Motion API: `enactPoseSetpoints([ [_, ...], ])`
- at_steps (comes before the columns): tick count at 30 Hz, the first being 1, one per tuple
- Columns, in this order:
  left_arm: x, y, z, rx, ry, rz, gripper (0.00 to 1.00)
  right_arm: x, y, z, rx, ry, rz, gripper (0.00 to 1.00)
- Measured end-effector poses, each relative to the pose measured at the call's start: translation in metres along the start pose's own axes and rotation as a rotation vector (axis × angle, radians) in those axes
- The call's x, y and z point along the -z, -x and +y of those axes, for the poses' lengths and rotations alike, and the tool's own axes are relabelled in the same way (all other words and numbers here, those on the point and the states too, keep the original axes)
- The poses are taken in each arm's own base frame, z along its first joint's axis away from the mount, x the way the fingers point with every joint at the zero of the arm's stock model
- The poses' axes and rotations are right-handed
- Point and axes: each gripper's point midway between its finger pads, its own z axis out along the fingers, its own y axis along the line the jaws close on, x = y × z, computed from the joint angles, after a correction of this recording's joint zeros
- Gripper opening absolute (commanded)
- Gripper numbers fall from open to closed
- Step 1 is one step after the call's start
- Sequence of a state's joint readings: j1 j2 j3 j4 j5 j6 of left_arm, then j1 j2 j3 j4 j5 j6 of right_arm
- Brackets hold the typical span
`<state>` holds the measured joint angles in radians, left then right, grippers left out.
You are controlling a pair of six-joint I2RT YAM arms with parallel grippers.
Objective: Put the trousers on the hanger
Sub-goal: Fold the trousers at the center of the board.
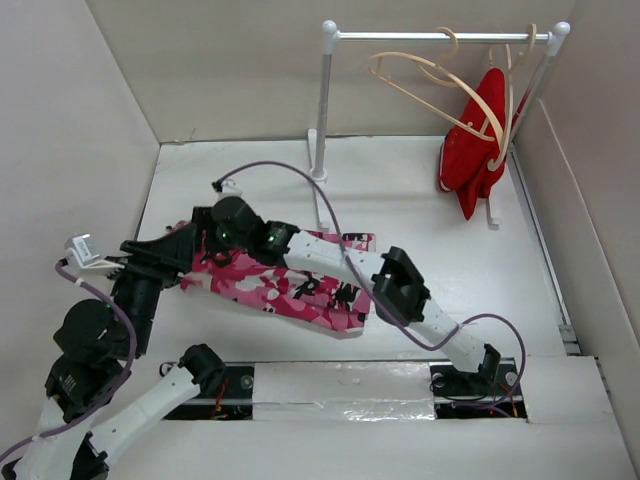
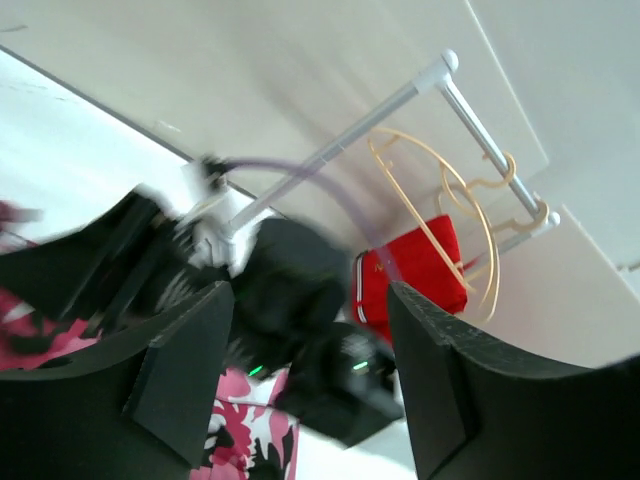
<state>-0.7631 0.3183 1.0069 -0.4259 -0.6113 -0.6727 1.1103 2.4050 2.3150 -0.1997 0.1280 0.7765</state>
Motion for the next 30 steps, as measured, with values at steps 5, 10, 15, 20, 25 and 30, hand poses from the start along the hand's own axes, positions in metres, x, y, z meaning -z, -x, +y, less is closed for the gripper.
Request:
enactPoseSetpoints([
  [5, 0.007, 0.005, 0.013, 0.022, 0.032, -0.025, 0.61, -0.003, -0.077, -0.041, -0.008, -0.064, 0.159, 0.75],
  [10, -0.005, -0.022, 0.023, -0.008, 0.073, 0.024, 0.61, 0.081, -0.053, -0.058, 0.006, -0.099, 0.153, 0.01],
  [15, -0.043, -0.097, 0.037, -0.105, 0.140, 0.164, 0.59, 0.218, 0.034, -0.046, -0.029, 0.008, -0.119, 0.00],
  [20, -0.081, -0.206, 0.059, -0.256, 0.202, 0.431, 0.56, 0.279, -0.007, -0.117, -0.045, -0.126, -0.120, 0.32],
  [25, -0.100, -0.293, 0.078, -0.420, 0.248, 0.664, 0.57, 0.316, -0.094, -0.189, -0.033, -0.277, 0.036, 0.43],
  [30, -0.130, -0.342, 0.059, -0.469, 0.191, 0.757, 0.54, 0.330, -0.123, -0.229, -0.083, -0.378, 0.068, 0.55],
])
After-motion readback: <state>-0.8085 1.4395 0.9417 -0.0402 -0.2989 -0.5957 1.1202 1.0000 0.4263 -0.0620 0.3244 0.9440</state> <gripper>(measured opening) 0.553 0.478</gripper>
